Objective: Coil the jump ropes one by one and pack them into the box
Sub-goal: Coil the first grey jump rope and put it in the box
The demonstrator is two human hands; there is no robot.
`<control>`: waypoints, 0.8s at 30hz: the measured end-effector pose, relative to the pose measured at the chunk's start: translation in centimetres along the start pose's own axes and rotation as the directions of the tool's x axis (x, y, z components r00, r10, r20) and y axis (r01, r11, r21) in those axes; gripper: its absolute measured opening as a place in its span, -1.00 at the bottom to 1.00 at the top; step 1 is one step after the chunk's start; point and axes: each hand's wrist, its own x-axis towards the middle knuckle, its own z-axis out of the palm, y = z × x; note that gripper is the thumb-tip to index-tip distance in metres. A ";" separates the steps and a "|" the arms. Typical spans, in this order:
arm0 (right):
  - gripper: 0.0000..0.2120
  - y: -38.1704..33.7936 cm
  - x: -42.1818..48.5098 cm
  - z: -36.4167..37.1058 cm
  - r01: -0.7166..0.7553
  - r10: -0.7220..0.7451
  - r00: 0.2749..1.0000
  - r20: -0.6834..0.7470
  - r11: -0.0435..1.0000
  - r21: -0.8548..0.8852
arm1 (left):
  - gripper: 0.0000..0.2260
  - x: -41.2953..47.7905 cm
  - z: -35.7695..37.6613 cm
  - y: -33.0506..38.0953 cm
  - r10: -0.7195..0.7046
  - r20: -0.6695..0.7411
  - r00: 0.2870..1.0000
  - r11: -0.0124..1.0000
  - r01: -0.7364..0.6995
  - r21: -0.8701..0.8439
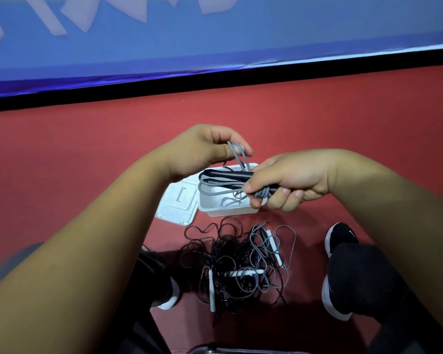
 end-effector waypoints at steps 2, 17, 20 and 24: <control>-0.89 0.1 0.3 -0.3 -0.010 0.005 0.996 -0.092 0.998 -0.055 | -0.90 0.1 0.3 0.5 0.032 -0.005 0.999 0.996 -0.032 0.081; -0.97 0.2 2.9 -3.1 0.177 -0.276 0.695 -0.664 0.961 -0.214 | -0.71 -0.1 0.8 1.0 -0.080 0.012 0.997 0.860 0.063 0.507; -0.95 -0.1 3.0 -2.6 0.252 -0.299 0.730 -0.615 0.954 -0.165 | -0.86 0.1 0.5 -0.2 -0.172 -0.032 0.985 0.913 0.171 0.371; -0.92 -0.3 2.8 -2.1 0.318 -0.317 0.772 -0.551 0.943 -0.096 | -0.90 0.0 0.7 -0.4 -0.294 -0.019 0.956 0.948 0.294 0.118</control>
